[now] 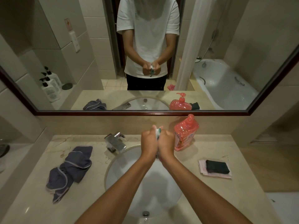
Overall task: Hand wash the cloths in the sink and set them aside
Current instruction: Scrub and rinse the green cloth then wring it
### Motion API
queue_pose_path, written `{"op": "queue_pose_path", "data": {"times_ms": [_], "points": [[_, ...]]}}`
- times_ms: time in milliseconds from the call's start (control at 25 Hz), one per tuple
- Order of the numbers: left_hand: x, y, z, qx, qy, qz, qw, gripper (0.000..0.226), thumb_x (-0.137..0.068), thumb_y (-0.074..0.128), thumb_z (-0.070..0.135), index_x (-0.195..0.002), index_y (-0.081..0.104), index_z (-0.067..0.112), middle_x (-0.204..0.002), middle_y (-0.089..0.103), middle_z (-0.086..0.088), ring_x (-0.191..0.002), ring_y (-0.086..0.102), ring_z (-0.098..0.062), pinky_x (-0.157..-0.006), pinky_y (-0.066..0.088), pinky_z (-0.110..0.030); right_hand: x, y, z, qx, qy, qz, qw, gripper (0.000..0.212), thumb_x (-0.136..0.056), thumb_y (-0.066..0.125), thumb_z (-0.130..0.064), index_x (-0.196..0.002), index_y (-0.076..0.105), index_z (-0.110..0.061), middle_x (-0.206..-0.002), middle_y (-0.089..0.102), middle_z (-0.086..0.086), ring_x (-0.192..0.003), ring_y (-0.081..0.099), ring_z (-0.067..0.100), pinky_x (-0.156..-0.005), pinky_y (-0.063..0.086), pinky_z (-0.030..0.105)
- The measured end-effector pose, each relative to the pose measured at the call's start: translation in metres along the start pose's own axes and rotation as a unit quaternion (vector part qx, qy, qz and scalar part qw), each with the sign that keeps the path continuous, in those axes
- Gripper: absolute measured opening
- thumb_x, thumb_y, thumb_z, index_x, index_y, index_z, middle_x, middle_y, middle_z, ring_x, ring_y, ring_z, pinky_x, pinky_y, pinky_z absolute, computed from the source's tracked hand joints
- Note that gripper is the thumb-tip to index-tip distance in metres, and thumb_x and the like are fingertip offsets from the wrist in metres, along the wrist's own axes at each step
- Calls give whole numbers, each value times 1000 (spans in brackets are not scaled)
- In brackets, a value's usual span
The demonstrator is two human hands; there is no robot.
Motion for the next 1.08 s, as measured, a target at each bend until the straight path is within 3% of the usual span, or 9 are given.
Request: {"op": "queue_pose_path", "data": {"times_ms": [120,240,360,560,680,840,960,1080], "points": [[3,1,-3,8,3,2,1000,51,-104,49,28,-54,56,15,-46,55,7,-42,50,-5,-43,37,-20,-1,-2,-6,-5,3,3,1000,50,-103,49,-22,-55,54,-15,-42,54,-6,-41,50,5,-42,37,22],[-4,-4,-2,14,-8,0,1000,52,-104,48,26,-54,52,15,-46,52,6,-42,47,-7,-47,36,-24,12,2,6,23,-6,-17,1000,48,-103,49,-24,-58,59,-11,-49,59,-4,-52,57,11,-49,42,26],[6,2,-5,13,-5,-2,1000,50,-104,49,27,-57,60,15,-48,58,6,-45,54,-5,-48,40,-22,-2,-4,-5,9,8,2,1000,49,-103,48,-21,-55,54,-12,-42,53,-7,-42,49,6,-42,35,19],[-5,-8,6,12,3,10,1000,52,-104,49,28,-54,55,15,-47,53,6,-43,47,-8,-49,36,-24,14,5,-3,35,-20,-25,999,48,-103,49,-26,-60,62,-10,-52,61,-2,-53,58,13,-51,42,28],[6,-2,7,11,24,3,1000,56,-103,49,28,-50,62,18,-45,56,8,-42,50,-3,-45,37,-20,-1,0,-14,-2,4,-10,1000,48,-104,49,-23,-58,56,-13,-46,53,-5,-44,50,7,-47,38,25],[-9,-5,10,19,-8,21,1000,55,-103,50,26,-50,52,15,-47,50,5,-46,45,-12,-55,34,-28,8,7,-11,26,-8,-25,999,46,-103,49,-26,-62,63,-8,-56,63,1,-56,61,17,-55,44,31],[1,0,4,8,2,2,1000,57,-103,50,28,-48,63,19,-45,54,8,-42,48,-5,-47,36,-23,-1,0,-11,-7,14,-2,1000,48,-104,50,-22,-57,57,-12,-43,53,-5,-43,51,7,-45,38,23],[-3,-3,5,8,3,9,1000,58,-103,50,25,-45,54,15,-42,49,8,-39,43,-5,-47,34,-24,6,4,-5,0,18,-12,1000,47,-103,50,-25,-58,59,-14,-48,57,-4,-51,55,12,-52,41,27]]}}
Point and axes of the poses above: each hand's wrist, its own x-axis away from the middle knuckle, its own y-axis out of the palm, z = x × y, the point moved 3 cm from there along -x, towards the middle knuckle
